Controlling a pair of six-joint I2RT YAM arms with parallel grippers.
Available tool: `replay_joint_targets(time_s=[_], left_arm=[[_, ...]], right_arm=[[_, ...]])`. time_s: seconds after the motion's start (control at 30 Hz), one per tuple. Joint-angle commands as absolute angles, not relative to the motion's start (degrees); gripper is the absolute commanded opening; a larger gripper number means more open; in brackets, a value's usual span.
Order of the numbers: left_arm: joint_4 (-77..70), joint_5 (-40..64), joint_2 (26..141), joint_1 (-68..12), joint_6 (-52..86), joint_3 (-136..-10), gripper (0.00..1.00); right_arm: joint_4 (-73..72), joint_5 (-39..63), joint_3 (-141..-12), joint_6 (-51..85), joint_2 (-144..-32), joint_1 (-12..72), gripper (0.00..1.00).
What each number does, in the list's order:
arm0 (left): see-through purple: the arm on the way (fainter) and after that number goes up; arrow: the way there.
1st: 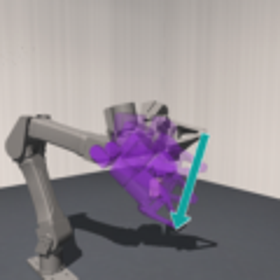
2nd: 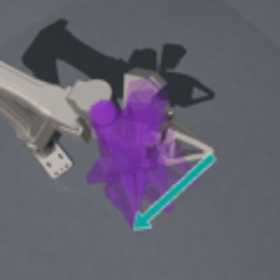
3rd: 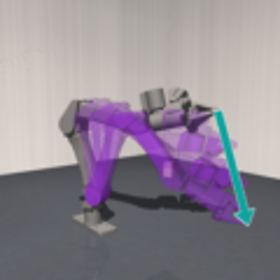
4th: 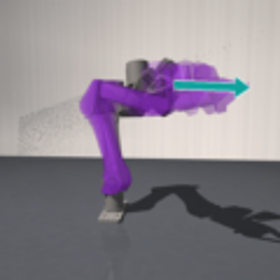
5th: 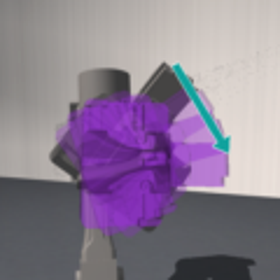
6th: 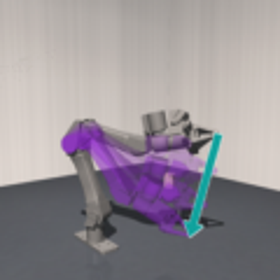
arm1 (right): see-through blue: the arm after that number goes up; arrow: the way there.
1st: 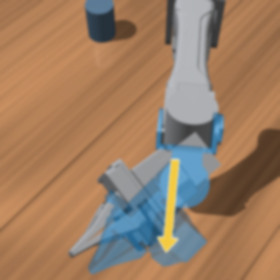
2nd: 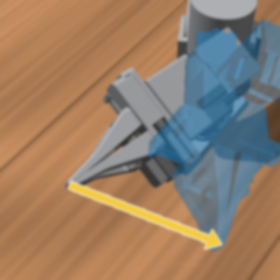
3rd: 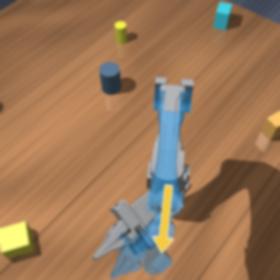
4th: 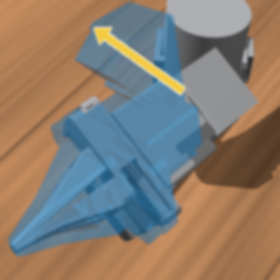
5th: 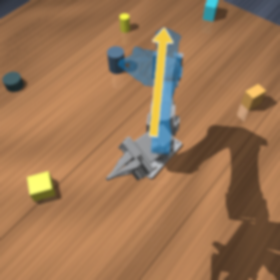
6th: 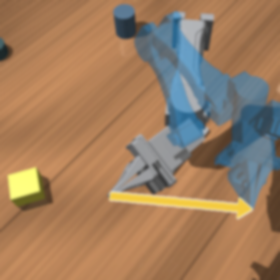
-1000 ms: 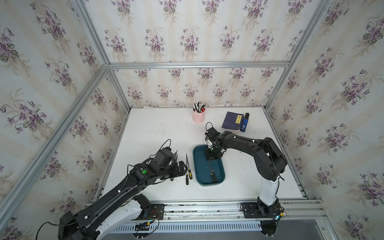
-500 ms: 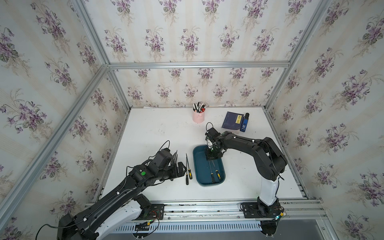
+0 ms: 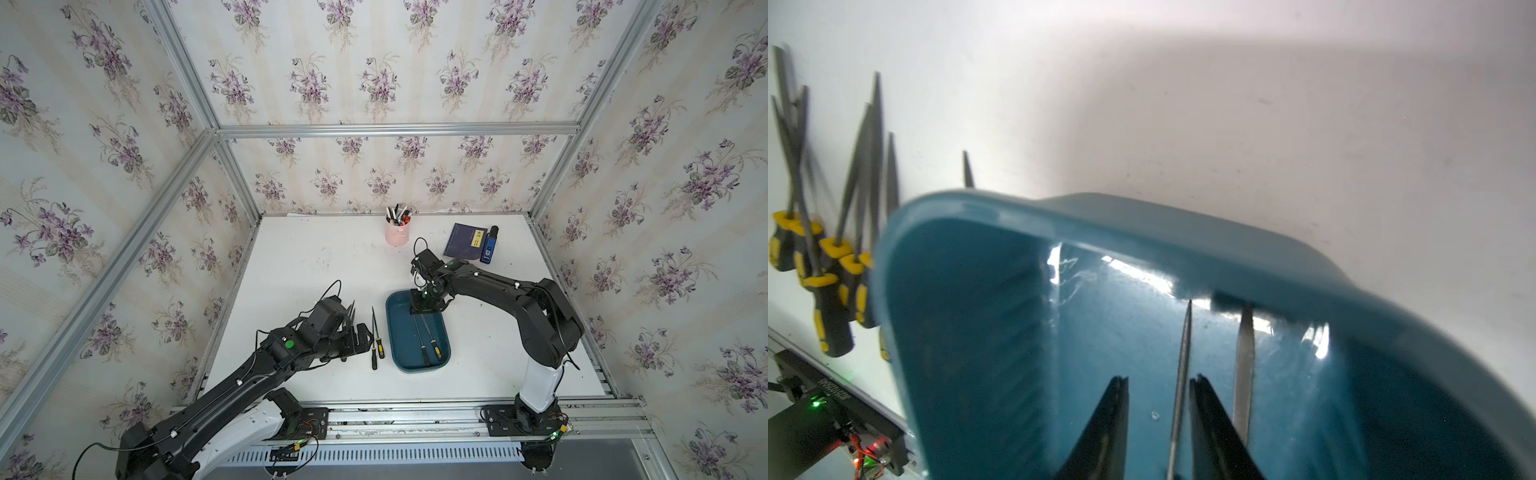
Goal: Put the file tool into the storage box
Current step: Pick up the file tool from the center of the board.
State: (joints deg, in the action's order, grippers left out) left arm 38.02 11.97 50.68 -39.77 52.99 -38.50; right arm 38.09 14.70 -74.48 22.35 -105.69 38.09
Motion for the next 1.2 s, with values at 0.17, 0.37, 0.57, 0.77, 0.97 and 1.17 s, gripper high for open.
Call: replay_joint_targets(time_s=[0.17,0.37,0.57,0.77,0.97,1.17], left_arm=[[42.7,10.06,64.48,-46.54,59.62,-42.88,0.97],[41.65,8.79,75.33,-50.52,65.84,-43.46,0.7],[40.7,7.01,80.1,-50.88,66.26,-45.64,0.63],[41.02,6.16,86.63,-50.9,64.62,-49.33,0.63],[43.93,4.41,89.27,-50.8,64.86,-50.4,0.49],[42.81,4.69,92.17,-50.76,63.94,-50.56,0.39]], right_arm=[[42.26,13.59,-78.31,23.28,-97.96,37.86,0.33],[43.11,13.79,-77.63,23.37,-96.1,37.69,0.32],[42.63,13.62,-75.83,23.64,-94.62,37.64,0.32],[42.54,13.57,-74.19,23.56,-94.0,37.65,0.31],[42.76,13.22,-73.74,23.38,-93.7,37.7,0.31],[42.65,12.9,-73.39,23.4,-93.96,37.63,0.3]])
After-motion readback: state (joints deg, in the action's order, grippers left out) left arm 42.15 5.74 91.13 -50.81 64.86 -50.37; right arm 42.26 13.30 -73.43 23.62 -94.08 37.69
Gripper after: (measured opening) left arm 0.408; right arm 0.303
